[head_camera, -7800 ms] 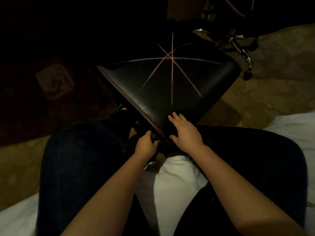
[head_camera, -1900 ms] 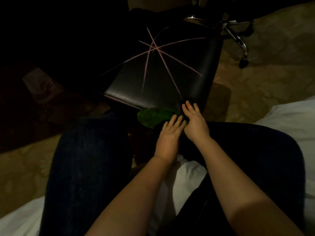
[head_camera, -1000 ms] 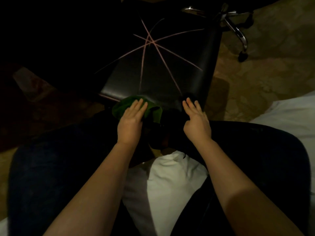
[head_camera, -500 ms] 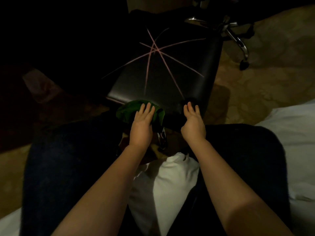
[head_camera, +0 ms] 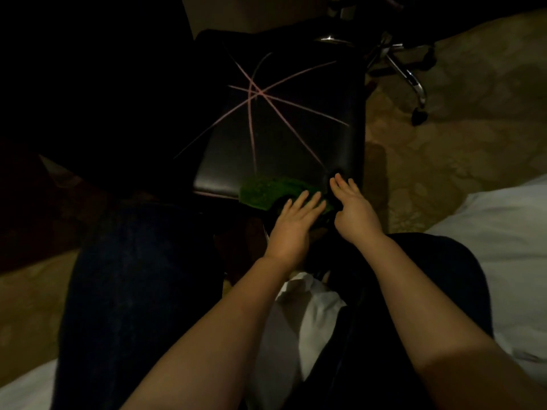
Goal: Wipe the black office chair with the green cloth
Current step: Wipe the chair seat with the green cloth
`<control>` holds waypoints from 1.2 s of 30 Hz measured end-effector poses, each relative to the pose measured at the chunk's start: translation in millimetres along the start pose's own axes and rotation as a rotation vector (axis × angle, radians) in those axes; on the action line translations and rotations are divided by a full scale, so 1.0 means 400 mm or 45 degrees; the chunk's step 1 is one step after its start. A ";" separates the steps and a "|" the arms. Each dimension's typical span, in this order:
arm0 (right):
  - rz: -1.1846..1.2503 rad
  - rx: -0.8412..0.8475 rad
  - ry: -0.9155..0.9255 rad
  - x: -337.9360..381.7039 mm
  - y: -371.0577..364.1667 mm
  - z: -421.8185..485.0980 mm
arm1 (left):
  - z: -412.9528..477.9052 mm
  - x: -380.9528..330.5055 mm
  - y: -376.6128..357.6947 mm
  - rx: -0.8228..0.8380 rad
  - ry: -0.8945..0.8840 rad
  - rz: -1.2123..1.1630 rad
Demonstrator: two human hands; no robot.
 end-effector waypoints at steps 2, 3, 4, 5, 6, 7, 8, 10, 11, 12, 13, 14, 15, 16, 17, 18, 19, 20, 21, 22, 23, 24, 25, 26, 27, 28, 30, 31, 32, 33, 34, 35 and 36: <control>-0.018 -0.013 -0.008 -0.003 0.005 0.003 | 0.015 -0.007 0.001 0.013 -0.013 0.029; -0.034 -0.012 -0.011 -0.005 0.004 0.003 | 0.018 -0.006 0.003 0.008 -0.021 0.059; -0.050 -0.009 -0.013 -0.008 0.003 0.003 | 0.016 -0.001 0.006 -0.010 -0.021 0.124; -0.066 -0.004 -0.011 -0.010 0.000 0.003 | 0.011 0.009 0.011 -0.036 0.001 0.216; -0.080 0.000 -0.006 -0.011 -0.003 0.003 | 0.003 0.022 0.017 -0.062 0.043 0.300; -0.089 0.000 0.001 -0.011 -0.007 0.004 | -0.002 0.034 0.021 -0.082 0.080 0.353; -0.091 -0.004 0.007 -0.010 -0.011 0.004 | -0.007 0.043 0.022 -0.091 0.094 0.373; -0.086 -0.022 0.012 -0.007 -0.020 0.004 | -0.009 0.054 0.027 -0.103 0.075 0.367; -0.083 -0.031 0.015 -0.007 -0.023 0.003 | -0.008 0.058 0.035 -0.119 0.065 0.355; -0.082 -0.036 0.020 -0.006 -0.025 0.002 | -0.008 0.063 0.045 -0.139 0.056 0.332; -0.090 -0.039 0.025 -0.007 -0.026 0.000 | -0.007 0.068 0.056 -0.159 0.040 0.297; -0.106 -0.043 0.030 -0.008 -0.027 -0.001 | -0.008 0.070 0.066 -0.174 0.016 0.259; -0.123 -0.049 0.035 -0.009 -0.026 -0.002 | -0.010 0.071 0.076 -0.191 -0.005 0.231; -0.133 -0.055 0.039 -0.010 -0.025 -0.002 | -0.013 0.074 0.089 -0.217 -0.012 0.216; -0.131 -0.059 0.041 -0.011 -0.024 -0.001 | -0.016 0.082 0.105 -0.255 0.000 0.208; -0.120 -0.064 0.040 -0.011 -0.022 0.001 | -0.020 0.096 0.123 -0.303 0.028 0.202; -0.106 -0.071 0.039 -0.010 -0.022 0.002 | -0.025 0.112 0.141 -0.346 0.061 0.197; -0.092 -0.078 0.036 -0.011 -0.022 0.003 | -0.029 0.127 0.155 -0.375 0.089 0.193; -0.081 -0.082 0.032 -0.011 -0.022 0.004 | -0.031 0.139 0.165 -0.391 0.108 0.185; -0.073 -0.085 0.027 -0.011 -0.023 0.004 | -0.033 0.149 0.173 -0.402 0.124 0.174; -0.067 -0.086 0.023 -0.011 -0.023 0.005 | -0.035 0.158 0.180 -0.419 0.145 0.164; -0.063 -0.087 0.020 -0.010 -0.023 0.006 | -0.039 0.168 0.190 -0.446 0.173 0.158; -0.060 -0.089 0.016 -0.009 -0.022 0.006 | -0.044 0.180 0.203 -0.484 0.211 0.151; -0.056 -0.092 0.012 -0.009 -0.021 0.006 | -0.052 0.194 0.218 -0.533 0.255 0.140; -0.050 -0.095 0.007 -0.010 -0.019 0.006 | -0.060 0.210 0.236 -0.583 0.304 0.128; -0.042 -0.097 0.002 -0.010 -0.017 0.007 | -0.069 0.227 0.252 -0.625 0.353 0.122; -0.021 -0.101 -0.006 -0.009 -0.016 0.008 | -0.079 0.249 0.272 -0.663 0.416 0.127; -0.007 -0.103 -0.012 -0.008 -0.016 0.009 | -0.081 0.252 0.274 -0.665 0.422 0.123; 0.010 -0.104 -0.020 -0.007 -0.016 0.010 | -0.081 0.250 0.272 -0.665 0.419 0.107; 0.026 -0.104 -0.030 -0.006 -0.016 0.012 | -0.082 0.245 0.268 -0.668 0.414 0.085; 0.041 -0.102 -0.040 -0.005 -0.017 0.014 | -0.081 0.239 0.260 -0.670 0.409 0.067; 0.051 -0.099 -0.048 -0.005 -0.017 0.016 | -0.082 0.231 0.250 -0.668 0.405 0.058; 0.056 -0.095 -0.054 -0.004 -0.016 0.018 | -0.081 0.222 0.236 -0.663 0.399 0.055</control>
Point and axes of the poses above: each hand's wrist, its own z-axis towards the middle knuckle, its own y-axis out of the back of the hand, x = y × z, the point moved 7 cm from there along z, towards the middle knuckle, and after that the axes turned 10 degrees about -z, right-handed, at the moved point
